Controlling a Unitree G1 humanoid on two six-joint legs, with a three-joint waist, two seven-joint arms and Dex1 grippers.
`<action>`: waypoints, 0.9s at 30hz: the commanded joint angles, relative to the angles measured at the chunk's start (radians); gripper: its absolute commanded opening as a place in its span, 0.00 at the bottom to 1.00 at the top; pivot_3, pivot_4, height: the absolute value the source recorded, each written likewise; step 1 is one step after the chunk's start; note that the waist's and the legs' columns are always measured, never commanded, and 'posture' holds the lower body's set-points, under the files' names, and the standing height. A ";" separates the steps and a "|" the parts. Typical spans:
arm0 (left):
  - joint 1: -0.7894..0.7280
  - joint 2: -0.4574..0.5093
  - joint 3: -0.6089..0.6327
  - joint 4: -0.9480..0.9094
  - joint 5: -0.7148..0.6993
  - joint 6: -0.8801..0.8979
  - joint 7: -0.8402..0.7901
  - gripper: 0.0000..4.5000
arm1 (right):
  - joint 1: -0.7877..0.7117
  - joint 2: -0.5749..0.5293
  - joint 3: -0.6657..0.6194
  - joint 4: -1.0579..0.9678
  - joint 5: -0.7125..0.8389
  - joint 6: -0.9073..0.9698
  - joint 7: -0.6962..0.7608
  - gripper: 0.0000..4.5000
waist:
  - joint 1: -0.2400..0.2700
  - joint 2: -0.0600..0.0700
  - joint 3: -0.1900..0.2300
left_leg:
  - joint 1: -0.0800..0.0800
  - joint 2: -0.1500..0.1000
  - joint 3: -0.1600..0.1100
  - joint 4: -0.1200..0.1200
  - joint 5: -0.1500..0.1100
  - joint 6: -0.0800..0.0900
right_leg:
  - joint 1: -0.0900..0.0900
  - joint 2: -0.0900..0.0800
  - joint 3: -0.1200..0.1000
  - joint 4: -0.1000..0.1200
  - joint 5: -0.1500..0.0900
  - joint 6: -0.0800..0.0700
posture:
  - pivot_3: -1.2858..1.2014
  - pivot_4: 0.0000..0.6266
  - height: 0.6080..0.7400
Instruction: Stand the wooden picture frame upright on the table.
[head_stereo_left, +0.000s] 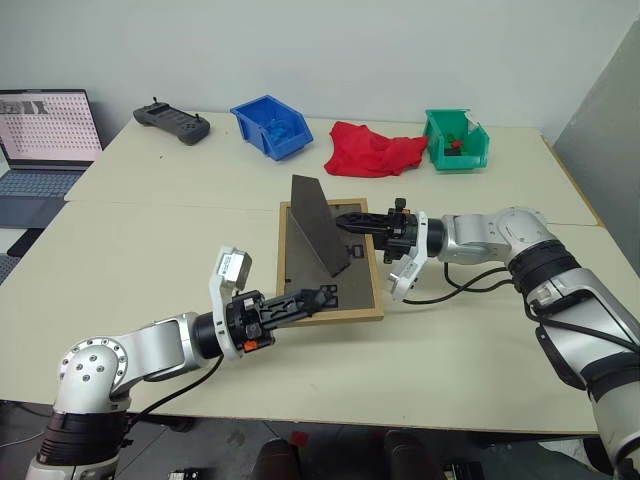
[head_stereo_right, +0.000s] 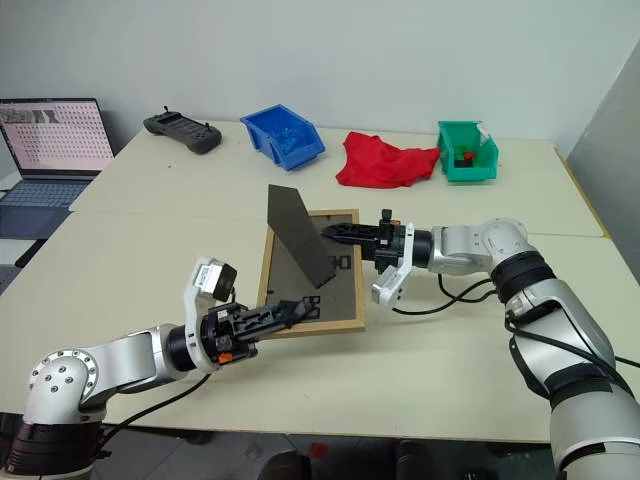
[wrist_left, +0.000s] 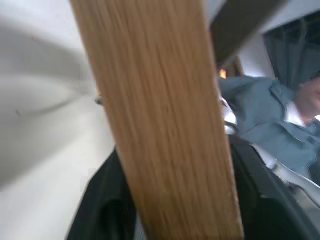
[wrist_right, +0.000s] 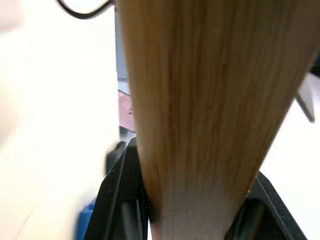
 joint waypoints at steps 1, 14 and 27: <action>-0.048 0.017 0.147 0.059 -0.008 -0.069 0.057 0.68 | -0.026 0.003 -0.031 0.140 0.174 -0.039 0.089 0.29 | -0.001 0.000 0.000 | 0.000 0.000 0.000 0.000 0.000 0.000 | 0.000 0.000 0.000 0.000 0.000 0.000 | 0.52 0.24 1.00; 0.122 0.129 0.164 -0.464 0.622 -0.264 0.149 1.00 | 0.081 0.347 -0.465 0.104 1.394 1.162 1.538 0.29 | 0.006 0.001 0.008 | 0.003 0.002 0.000 0.000 0.000 0.000 | 0.004 0.001 -0.002 0.001 0.000 0.000 | 0.52 0.24 1.00; 0.188 0.055 0.048 -0.465 1.032 -0.410 -0.004 1.00 | 0.068 0.387 -0.464 0.250 1.326 1.346 1.558 0.29 | 0.024 0.000 0.007 | -0.002 0.002 0.001 -0.001 -0.002 0.003 | -0.003 0.002 0.000 0.000 0.000 -0.001 | 0.52 0.24 1.00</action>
